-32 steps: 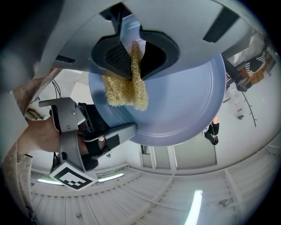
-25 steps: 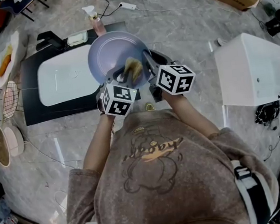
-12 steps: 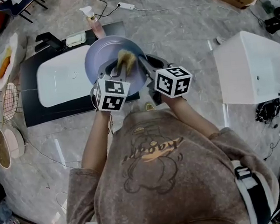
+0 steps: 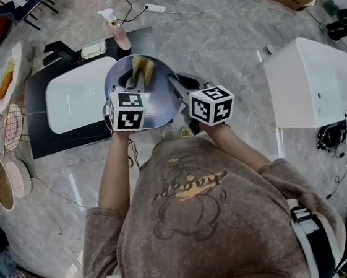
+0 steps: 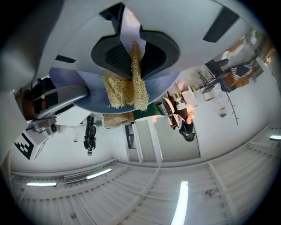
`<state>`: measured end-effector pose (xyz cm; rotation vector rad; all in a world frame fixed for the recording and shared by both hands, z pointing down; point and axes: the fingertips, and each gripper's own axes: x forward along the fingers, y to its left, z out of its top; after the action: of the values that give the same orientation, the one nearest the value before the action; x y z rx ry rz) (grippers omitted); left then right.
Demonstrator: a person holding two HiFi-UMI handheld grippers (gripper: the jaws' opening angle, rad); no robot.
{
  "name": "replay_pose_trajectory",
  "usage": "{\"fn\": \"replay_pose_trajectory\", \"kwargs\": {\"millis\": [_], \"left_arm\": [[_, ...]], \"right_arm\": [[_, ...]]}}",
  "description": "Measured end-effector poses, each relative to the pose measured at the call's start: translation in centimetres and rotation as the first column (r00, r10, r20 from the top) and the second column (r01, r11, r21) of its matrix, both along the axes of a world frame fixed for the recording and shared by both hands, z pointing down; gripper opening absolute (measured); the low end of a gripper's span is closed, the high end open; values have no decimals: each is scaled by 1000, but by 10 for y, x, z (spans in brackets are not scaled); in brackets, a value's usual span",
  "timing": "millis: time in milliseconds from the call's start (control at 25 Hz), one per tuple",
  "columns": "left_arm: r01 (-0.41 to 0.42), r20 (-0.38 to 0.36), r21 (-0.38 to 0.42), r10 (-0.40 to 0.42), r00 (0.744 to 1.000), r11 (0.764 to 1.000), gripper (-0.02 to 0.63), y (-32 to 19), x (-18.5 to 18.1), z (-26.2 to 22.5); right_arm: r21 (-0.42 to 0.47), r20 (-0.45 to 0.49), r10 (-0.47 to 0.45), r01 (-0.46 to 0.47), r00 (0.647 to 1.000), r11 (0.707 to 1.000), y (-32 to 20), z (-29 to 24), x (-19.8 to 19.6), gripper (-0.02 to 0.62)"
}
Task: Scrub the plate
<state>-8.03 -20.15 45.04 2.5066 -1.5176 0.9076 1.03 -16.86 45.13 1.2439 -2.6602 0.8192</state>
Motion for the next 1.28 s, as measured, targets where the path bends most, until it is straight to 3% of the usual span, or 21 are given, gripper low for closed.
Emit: {"fn": "replay_pose_trajectory", "kwargs": {"millis": [320, 560, 840, 1280], "left_arm": [[90, 20, -28, -89, 996, 996, 64, -8, -38, 11], [120, 83, -34, -117, 990, 992, 64, -10, -57, 19], [81, 186, -70, -66, 980, 994, 64, -3, -63, 40], [1, 195, -142, 27, 980, 990, 64, 25, -41, 65]], "right_arm": [[-6, -1, 7, -7, 1000, 1000, 0, 2, 4, 35], [-1, 4, 24, -24, 1000, 1000, -4, -2, 12, 37], [10, 14, 61, -61, 998, 998, -13, -8, 23, 39], [-13, 48, 139, -138, 989, 990, -26, -10, 46, 43]]}}
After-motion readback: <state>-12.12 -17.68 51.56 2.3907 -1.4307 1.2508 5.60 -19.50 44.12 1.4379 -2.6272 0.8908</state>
